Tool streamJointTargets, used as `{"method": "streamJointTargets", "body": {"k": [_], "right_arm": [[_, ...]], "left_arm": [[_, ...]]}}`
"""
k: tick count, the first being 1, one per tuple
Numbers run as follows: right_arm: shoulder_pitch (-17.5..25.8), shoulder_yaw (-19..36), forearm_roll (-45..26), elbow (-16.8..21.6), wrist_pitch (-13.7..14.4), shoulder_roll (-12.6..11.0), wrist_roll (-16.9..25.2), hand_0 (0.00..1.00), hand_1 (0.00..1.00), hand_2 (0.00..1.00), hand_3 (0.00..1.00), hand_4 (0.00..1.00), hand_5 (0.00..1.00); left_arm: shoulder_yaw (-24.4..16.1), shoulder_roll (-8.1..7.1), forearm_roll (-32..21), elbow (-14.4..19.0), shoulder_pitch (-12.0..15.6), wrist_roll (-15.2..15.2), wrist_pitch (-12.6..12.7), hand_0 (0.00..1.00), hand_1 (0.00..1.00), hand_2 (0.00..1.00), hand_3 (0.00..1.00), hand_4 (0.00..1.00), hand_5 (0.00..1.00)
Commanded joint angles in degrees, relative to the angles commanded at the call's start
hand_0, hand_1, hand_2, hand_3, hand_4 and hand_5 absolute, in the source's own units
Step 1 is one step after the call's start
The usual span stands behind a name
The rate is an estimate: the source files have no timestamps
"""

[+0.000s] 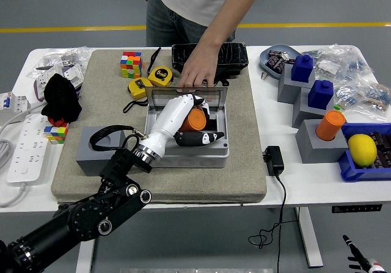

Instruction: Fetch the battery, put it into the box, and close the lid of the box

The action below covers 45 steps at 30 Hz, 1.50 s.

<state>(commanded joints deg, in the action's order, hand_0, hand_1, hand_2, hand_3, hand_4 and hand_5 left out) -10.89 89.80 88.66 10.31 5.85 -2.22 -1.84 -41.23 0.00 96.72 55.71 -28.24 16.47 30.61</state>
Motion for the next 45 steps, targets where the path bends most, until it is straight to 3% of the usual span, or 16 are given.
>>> {"method": "streamJointTargets", "body": {"k": [15, 16, 21, 22, 27, 28, 33, 34, 39, 40, 45], "right_arm": [[-0.04, 0.11, -0.02, 0.0, -0.04, -0.03, 0.02, 0.997, 0.881, 0.807, 0.803, 0.998, 0.998], [-0.03, 0.16, 0.01, 0.0, -0.05, -0.04, 0.02, 0.997, 0.881, 0.806, 0.803, 0.998, 0.998], [-0.01, 0.24, 0.0, 0.0, -0.06, -0.07, 0.04, 0.997, 0.881, 0.806, 0.803, 0.998, 0.998], [-0.01, 0.3, 0.05, 0.0, -0.06, -0.06, 0.03, 0.997, 0.88, 0.806, 0.803, 0.998, 0.998], [-0.03, 0.14, -0.2, 0.0, -0.16, -0.06, 0.03, 0.997, 0.88, 0.806, 0.803, 0.998, 0.998], [-0.05, 0.06, -0.31, 0.0, -0.19, -0.07, 0.04, 0.996, 0.88, 0.805, 0.804, 0.998, 0.998], [0.0, 0.21, -0.18, 0.0, -0.23, -0.07, 0.02, 0.996, 0.88, 0.805, 0.804, 0.998, 0.998], [-0.01, 0.15, -0.24, 0.0, -0.23, -0.07, 0.03, 0.997, 0.879, 0.805, 0.804, 0.998, 0.998], [-0.01, 0.07, -0.29, 0.0, -0.27, -0.07, 0.03, 0.997, 0.879, 0.805, 0.804, 0.998, 0.998], [-0.02, 0.02, -0.32, 0.0, -0.28, -0.07, 0.02, 0.996, 0.878, 0.805, 0.803, 0.998, 0.998], [-0.02, -0.11, -0.41, 0.0, -0.3, -0.09, 0.0, 0.996, 0.878, 0.805, 0.803, 0.998, 0.998]], "left_arm": [[-0.99, 0.0, 1.39, -0.85, -0.08, -0.65, -0.6, 0.075, 0.007, 0.023, 0.002, 0.984, 0.35], [-1.0, 0.0, 1.71, -0.83, -0.07, -0.9, -0.71, 0.133, 0.064, 0.081, 0.042, 0.998, 0.398], [-1.33, 0.0, 2.62, -0.64, -0.05, -1.61, -1.89, 0.133, 0.064, 0.081, 0.042, 0.998, 0.398], [-1.46, 0.0, 2.78, -0.61, -0.07, -1.68, -2.16, 0.293, 0.325, 0.259, 0.224, 0.998, 0.482], [-2.11, 0.0, 4.07, -0.39, -0.15, -2.17, -3.04, 0.293, 0.325, 0.259, 0.224, 0.998, 0.482], [-2.24, 0.0, 4.37, -0.24, -0.14, -2.28, -3.01, 0.514, 0.73, 0.608, 0.524, 0.998, 0.493], [-2.9, 0.0, 6.2, 0.69, -0.11, -3.07, -2.88, 0.514, 0.73, 0.608, 0.524, 0.998, 0.493], [-3.12, 0.0, 6.63, 0.86, -0.09, -3.32, -2.79, 0.721, 0.906, 0.771, 0.67, 0.998, 0.517], [-3.67, 0.0, 8.2, 1.59, -0.03, -4.58, -2.39, 0.721, 0.906, 0.771, 0.67, 0.998, 0.517], [-3.75, 0.0, 8.52, 1.78, -0.03, -4.77, -2.23, 0.861, 0.998, 0.854, 0.704, 0.998, 0.538], [-3.81, 0.0, 10.06, 3.66, 0.2, -5.34, -1.04, 0.861, 0.998, 0.854, 0.704, 0.998, 0.538]]}}
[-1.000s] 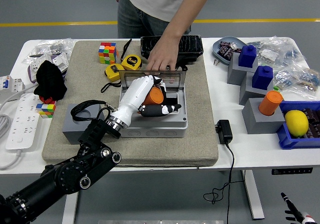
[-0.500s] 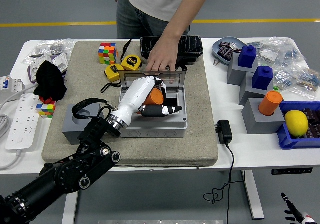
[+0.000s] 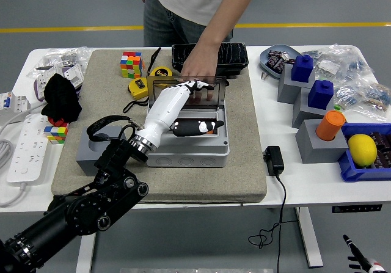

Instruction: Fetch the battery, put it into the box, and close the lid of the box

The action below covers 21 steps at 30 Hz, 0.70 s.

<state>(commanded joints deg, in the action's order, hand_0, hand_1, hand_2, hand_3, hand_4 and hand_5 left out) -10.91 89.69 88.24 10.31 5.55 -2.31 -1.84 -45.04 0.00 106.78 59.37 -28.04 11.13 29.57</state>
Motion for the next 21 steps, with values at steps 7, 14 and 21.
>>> {"method": "streamJointTargets", "body": {"k": [7, 14, 21], "right_arm": [[0.09, 0.04, 0.03, 0.0, 0.01, -0.02, -0.04, 0.994, 0.876, 0.805, 0.804, 0.998, 0.998], [0.05, -0.08, -0.07, 0.0, -0.01, 0.01, -0.02, 0.993, 0.876, 0.805, 0.804, 0.998, 0.998], [-0.04, 0.07, -0.02, 0.0, 0.01, -0.02, -0.04, 0.993, 0.876, 0.804, 0.804, 0.998, 0.998]], "left_arm": [[0.27, 0.0, 2.68, 5.24, 0.14, -0.91, 0.96, 0.842, 0.962, 0.815, 0.695, 0.998, 0.566], [-0.31, 0.0, 6.14, 9.92, -0.66, -1.59, 0.79, 0.833, 0.961, 0.817, 0.694, 0.998, 0.58], [-1.67, 0.0, 11.47, 11.09, -1.82, -3.88, 0.6, 0.862, 0.98, 0.83, 0.708, 0.998, 0.613]]}}
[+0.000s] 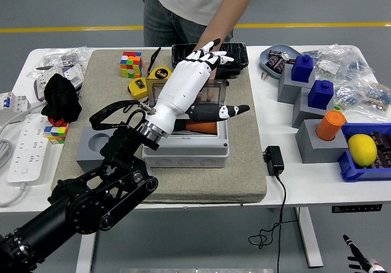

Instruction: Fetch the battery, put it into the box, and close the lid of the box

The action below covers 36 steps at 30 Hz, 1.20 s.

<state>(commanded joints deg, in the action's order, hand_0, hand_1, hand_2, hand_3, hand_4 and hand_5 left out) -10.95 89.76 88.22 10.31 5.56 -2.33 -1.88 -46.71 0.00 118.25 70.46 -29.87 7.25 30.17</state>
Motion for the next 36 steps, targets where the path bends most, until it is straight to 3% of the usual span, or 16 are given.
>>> {"method": "streamJointTargets", "body": {"k": [3, 4, 7, 16, 18, 22, 23, 28, 29, 34, 36], "right_arm": [[-0.02, 0.0, -0.05, 0.0, 0.02, -0.02, 0.0, 0.993, 0.876, 0.804, 0.804, 0.998, 0.998], [-0.02, 0.0, -0.05, 0.0, 0.02, -0.02, 0.0, 0.992, 0.876, 0.804, 0.804, 0.998, 0.998], [-0.01, -0.02, -0.12, 0.0, 0.04, -0.01, 0.01, 0.992, 0.876, 0.804, 0.804, 0.998, 0.998], [-0.1, -0.02, -0.17, 0.0, 0.06, -0.02, 0.04, 0.992, 0.876, 0.804, 0.804, 0.998, 0.998], [-0.12, -0.02, -0.24, 0.0, 0.09, -0.01, 0.06, 0.992, 0.876, 0.804, 0.804, 0.998, 0.998], [-0.08, 0.0, -0.27, 0.0, 0.09, 0.0, 0.08, 0.992, 0.876, 0.804, 0.804, 0.998, 0.998], [-0.03, 0.06, -0.2, 0.0, 0.09, 0.01, 0.07, 0.992, 0.876, 0.804, 0.804, 0.998, 0.998], [0.05, 0.15, -0.16, 0.0, 0.12, -0.02, 0.07, 0.992, 0.876, 0.804, 0.804, 0.998, 0.998], [0.05, 0.13, -0.18, 0.0, 0.12, -0.02, 0.07, 0.992, 0.876, 0.804, 0.804, 0.998, 0.998], [-0.02, 0.17, -0.2, 0.0, 0.11, -0.03, 0.08, 0.992, 0.876, 0.804, 0.804, 0.998, 0.998], [-0.06, 0.05, -0.35, 0.0, 0.14, -0.03, 0.12, 0.992, 0.876, 0.804, 0.804, 0.998, 0.998]], "left_arm": [[-1.72, 0.0, 6.04, 0.32, -0.47, -6.06, -2.95, 0.862, 0.98, 0.83, 0.708, 0.998, 0.613], [-1.93, 0.0, 7.06, 0.38, -0.51, -7.27, -3.49, 0.998, 0.998, 0.997, 0.919, 0.998, 0.998], [-3.79, 0.0, 11.75, 1.6, -0.57, -14.17, -9.42, 0.998, 0.998, 0.997, 0.919, 0.998, 0.998], [-4.75, 0.0, 11.75, 7.49, -1.06, -35.64, -30.34, 0.998, 0.998, 0.998, 0.948, 0.998, 0.998], [-4.36, 0.0, 11.75, 8.88, -1.17, -39.92, -34.7, 0.998, 0.998, 0.954, 0.932, 0.998, 0.998], [-3.75, 0.0, 11.75, 11.0, -1.28, -42.2, -38.44, 0.998, 0.998, 0.954, 0.932, 0.998, 0.998], [-3.52, 0.0, 11.75, 11.76, -1.3, -42.42, -38.87, 0.809, 0.872, 0.847, 0.822, 0.998, 0.998], [-2.93, 0.0, 11.75, 13.97, -1.35, -42.52, -38.86, 0.809, 0.872, 0.847, 0.822, 0.998, 0.998], [-2.86, 0.0, 11.75, 14.42, -1.36, -42.71, -39.06, 0.501, 0.611, 0.642, 0.657, 0.998, 0.998], [-2.44, 0.0, 11.75, 15.38, -1.52, -44.22, -41.33, 0.501, 0.611, 0.642, 0.657, 0.998, 0.998], [-2.33, 0.0, 11.75, 15.54, -1.43, -44.23, -42.57, 0.457, 0.579, 0.627, 0.636, 0.998, 0.998]]}}
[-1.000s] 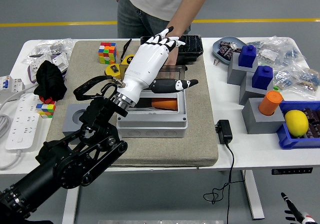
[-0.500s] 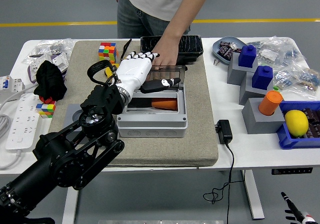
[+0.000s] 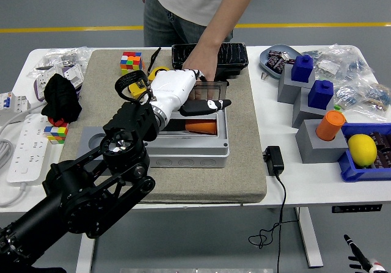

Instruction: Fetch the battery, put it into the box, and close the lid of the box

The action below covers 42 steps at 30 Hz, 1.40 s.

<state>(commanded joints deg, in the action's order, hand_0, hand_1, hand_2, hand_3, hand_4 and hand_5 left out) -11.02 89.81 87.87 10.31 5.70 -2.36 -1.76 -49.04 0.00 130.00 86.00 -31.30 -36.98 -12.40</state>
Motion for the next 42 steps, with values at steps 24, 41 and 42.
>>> {"method": "streamJointTargets", "body": {"k": [24, 41, 42], "right_arm": [[0.2, 0.09, 0.23, 0.0, 0.0, -0.03, -0.01, 0.992, 0.876, 0.803, 0.803, 0.998, 0.998], [0.4, 0.22, -0.24, 0.0, -0.01, 0.22, -0.03, 0.992, 0.875, 0.803, 0.803, 0.998, 0.998], [0.39, 0.25, -0.28, 0.0, 0.0, 0.24, -0.03, 0.992, 0.875, 0.803, 0.803, 0.998, 0.998]], "left_arm": [[1.58, -0.2, -4.05, 3.0, 1.05, 0.0, -14.37, 0.414, 0.581, 0.63, 0.611, 0.998, 0.998], [-12.02, 0.0, -15.31, 2.8, 6.29, 29.37, 21.1, 0.827, 0.91, 0.856, 0.798, 0.998, 0.969], [-13.17, 0.0, -18.29, 3.29, 6.67, 32.35, 24.08, 0.827, 0.91, 0.856, 0.798, 0.998, 0.969]]}}
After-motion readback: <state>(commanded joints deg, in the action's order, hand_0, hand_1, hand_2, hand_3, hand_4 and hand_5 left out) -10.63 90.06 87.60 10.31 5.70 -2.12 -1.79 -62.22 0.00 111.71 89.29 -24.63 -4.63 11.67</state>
